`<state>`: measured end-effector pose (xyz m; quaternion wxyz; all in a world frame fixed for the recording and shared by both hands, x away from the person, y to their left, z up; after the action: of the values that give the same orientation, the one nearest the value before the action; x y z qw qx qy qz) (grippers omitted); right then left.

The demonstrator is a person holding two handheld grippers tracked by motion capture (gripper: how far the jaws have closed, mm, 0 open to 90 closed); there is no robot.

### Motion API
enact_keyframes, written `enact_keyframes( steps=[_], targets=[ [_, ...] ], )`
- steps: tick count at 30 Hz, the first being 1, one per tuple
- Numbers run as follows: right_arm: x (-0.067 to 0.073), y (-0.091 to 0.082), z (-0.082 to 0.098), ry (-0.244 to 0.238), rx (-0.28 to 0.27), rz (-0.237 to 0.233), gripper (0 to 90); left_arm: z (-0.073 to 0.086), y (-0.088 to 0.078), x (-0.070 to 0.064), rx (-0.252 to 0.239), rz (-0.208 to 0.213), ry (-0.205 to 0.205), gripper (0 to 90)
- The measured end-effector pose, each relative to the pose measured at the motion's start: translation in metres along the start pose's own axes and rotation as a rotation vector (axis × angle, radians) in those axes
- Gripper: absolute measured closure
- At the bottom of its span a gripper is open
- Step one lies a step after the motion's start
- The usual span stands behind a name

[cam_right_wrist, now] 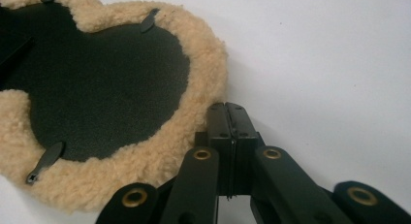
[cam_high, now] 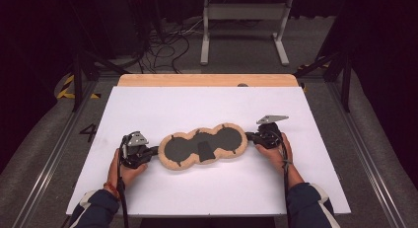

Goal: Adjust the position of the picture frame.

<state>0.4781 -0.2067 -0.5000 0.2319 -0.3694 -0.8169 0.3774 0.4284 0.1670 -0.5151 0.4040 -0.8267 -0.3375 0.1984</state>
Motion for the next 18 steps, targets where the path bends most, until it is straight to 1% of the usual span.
enact_keyframes(
  steps=[1, 2, 4, 6, 7, 8, 9, 10, 11, 13, 14, 16, 17, 18],
  targets=[
    [0.0, -0.001, 0.0, -0.007, -0.003, -0.001, 90.0, -0.001, 0.0, 0.0, -0.002, -0.003, -0.001, 89.9],
    [0.0, -0.001, 0.001, -0.015, -0.005, -0.002, 90.0, -0.001, 0.001, 0.001, 0.0, -0.005, 0.015, 90.0],
    [0.0, -0.002, 0.001, -0.018, -0.012, -0.003, 90.0, -0.003, 0.002, 0.003, 0.004, -0.009, 0.016, 90.0],
    [0.002, -0.003, 0.002, -0.04, -0.013, 0.012, 90.0, -0.006, 0.003, 0.005, 0.006, -0.005, 0.026, 90.0],
    [0.002, -0.005, 0.003, -0.047, -0.018, 0.0, 90.0, -0.006, 0.003, 0.006, 0.005, 0.0, 0.023, 90.0],
    [0.003, -0.008, 0.003, -0.055, -0.029, -0.016, 90.0, -0.006, 0.003, 0.006, 0.01, 0.007, 0.031, 90.0],
    [0.005, -0.01, 0.003, -0.061, -0.031, -0.026, 90.0, -0.007, 0.004, 0.006, 0.005, 0.007, 0.023, 90.0],
    [0.006, -0.012, 0.004, -0.071, -0.026, -0.026, 90.0, -0.008, 0.004, 0.007, 0.007, 0.007, 0.028, 90.0],
    [0.007, -0.013, 0.004, -0.077, -0.022, -0.021, 90.0, -0.009, 0.005, 0.007, 0.005, 0.004, 0.023, 90.0],
    [0.008, -0.014, 0.005, -0.077, -0.014, -0.014, 90.0, -0.009, 0.005, 0.007, 0.01, -0.001, 0.031, 90.0],
    [0.008, -0.014, 0.006, -0.075, -0.012, -0.011, 90.0, -0.012, 0.007, 0.007, 0.006, -0.01, 0.036, 90.0],
    [0.005, -0.013, 0.008, -0.049, -0.01, 0.006, 90.0, -0.014, 0.008, 0.006, 0.012, -0.019, 0.048, 90.0],
    [0.003, -0.012, 0.009, -0.04, -0.006, 0.016, 90.0, -0.015, 0.009, 0.006, 0.013, -0.028, 0.066, 89.9],
    [0.001, -0.011, 0.009, -0.028, -0.007, 0.019, 90.0, -0.015, 0.01, 0.005, 0.013, -0.022, 0.059, 90.0]
  ],
)
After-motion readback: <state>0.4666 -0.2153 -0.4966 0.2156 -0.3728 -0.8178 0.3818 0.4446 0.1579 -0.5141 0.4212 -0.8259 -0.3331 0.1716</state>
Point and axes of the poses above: each handheld gripper's, and its own axes: y roughly forward along the jaws, z roughly out of its underside, x roughly to its left, the point moved 7 cm from there along y, roughly forward along the jaws, and after that the axes turned 10 degrees about x, right-handed, at the moved point
